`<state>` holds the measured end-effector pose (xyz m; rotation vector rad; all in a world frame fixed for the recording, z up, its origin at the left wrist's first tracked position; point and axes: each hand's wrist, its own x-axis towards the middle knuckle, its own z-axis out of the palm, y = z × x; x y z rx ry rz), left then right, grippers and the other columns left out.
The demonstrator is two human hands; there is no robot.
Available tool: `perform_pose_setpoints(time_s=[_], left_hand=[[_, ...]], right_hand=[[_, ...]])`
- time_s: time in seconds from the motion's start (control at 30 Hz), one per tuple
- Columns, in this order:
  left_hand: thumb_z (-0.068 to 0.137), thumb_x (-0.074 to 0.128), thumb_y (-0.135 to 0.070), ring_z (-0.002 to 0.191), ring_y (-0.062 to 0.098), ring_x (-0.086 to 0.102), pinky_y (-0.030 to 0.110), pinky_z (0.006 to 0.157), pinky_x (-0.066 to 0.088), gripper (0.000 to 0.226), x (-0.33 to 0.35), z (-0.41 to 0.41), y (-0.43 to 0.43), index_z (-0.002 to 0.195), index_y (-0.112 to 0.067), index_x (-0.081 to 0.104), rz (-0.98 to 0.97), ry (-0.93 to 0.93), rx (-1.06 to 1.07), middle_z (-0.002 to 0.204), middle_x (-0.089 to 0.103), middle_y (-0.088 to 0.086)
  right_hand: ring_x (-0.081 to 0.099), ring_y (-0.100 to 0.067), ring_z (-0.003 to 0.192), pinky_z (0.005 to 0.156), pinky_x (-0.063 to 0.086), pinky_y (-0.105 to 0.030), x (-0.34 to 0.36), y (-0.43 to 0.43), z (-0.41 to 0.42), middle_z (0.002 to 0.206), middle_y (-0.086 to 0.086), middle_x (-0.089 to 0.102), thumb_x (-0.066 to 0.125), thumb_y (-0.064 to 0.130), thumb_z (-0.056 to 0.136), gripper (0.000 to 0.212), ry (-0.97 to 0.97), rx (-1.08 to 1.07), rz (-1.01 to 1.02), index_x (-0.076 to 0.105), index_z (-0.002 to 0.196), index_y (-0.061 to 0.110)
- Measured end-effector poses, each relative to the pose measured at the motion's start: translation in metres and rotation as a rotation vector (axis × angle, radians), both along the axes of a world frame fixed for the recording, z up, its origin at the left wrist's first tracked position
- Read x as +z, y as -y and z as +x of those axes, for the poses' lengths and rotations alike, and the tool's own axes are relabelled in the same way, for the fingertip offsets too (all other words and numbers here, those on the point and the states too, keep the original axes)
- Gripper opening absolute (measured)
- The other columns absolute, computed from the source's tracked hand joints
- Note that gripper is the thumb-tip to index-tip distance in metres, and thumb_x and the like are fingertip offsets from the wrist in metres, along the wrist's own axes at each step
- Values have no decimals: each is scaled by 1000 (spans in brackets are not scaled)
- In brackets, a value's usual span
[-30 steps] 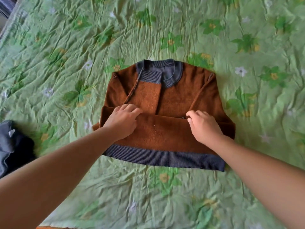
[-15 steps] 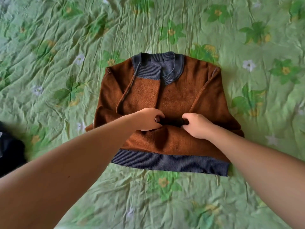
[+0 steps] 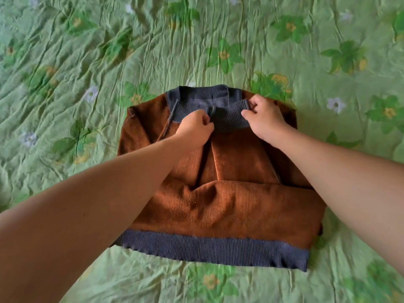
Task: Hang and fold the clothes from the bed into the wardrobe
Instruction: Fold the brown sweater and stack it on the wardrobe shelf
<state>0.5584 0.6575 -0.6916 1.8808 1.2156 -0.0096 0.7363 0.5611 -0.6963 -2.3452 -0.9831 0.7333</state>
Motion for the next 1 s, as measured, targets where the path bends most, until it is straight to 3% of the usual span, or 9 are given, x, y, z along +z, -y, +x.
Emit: perform_pose_setpoints(time_s=[0.27,0.4,0.47,0.57,0.67,0.73,0.83,0.93,1.0], left_hand=[[91,61,-27,85,25,61,36,69,51,10,-17,24,-26,92,-17,64,299,-274,-238,90,65,1],[94,58,-32,77,16,59,31,64,42,15,-12,2,-14,104,-22,59,242,-90,-162,86,62,-5],[95,52,-38,76,6,57,30,65,42,18,-5,-37,-3,109,-29,58,272,5,-147,91,62,-10],[98,42,-50,110,18,56,42,91,49,34,1,-126,18,126,-35,51,471,-121,-281,118,58,-5],[97,41,-62,146,29,25,53,116,29,60,2,-212,39,151,-40,30,494,-386,-347,155,32,5],[93,48,-62,150,35,16,56,118,24,75,-2,-252,53,157,-42,13,408,-437,-274,162,15,10],[89,68,-47,135,38,38,57,109,39,83,-2,-282,72,155,-37,18,277,-284,104,148,30,11],[84,77,-33,118,33,50,51,104,45,70,-5,-291,94,143,-24,40,304,-203,300,129,43,10],[84,77,-27,107,31,57,48,97,50,53,-5,-293,110,129,-21,50,192,-142,422,119,50,8]], right_hand=[[60,-34,87,67,39,-35,-28,-17,9,90,-6,58,60,35,98,20,261,97,-199,49,95,19],[62,-41,103,71,46,-41,-13,-1,-8,122,-19,58,62,36,97,50,292,43,-172,39,133,12],[60,-41,106,74,50,-43,-4,28,-24,126,-19,53,63,38,95,53,325,71,-132,39,135,13],[56,-40,104,79,50,-49,3,94,-49,118,-15,55,58,43,95,41,490,260,-47,53,124,14],[52,-38,110,86,44,-51,3,162,-58,127,-11,53,51,53,96,48,603,221,-97,57,127,17],[49,-42,118,91,44,-53,0,203,-65,140,-17,46,57,55,94,66,536,42,-168,43,144,15],[43,-44,127,102,39,-50,0,244,-90,144,-27,41,80,43,82,99,194,-360,-204,22,155,8],[55,-38,119,89,41,-35,-2,264,-112,135,-22,51,83,33,80,85,-37,-609,-185,38,146,5],[62,-34,109,83,42,-32,-3,271,-117,128,-18,58,85,31,78,75,-99,-714,-170,46,137,7]])
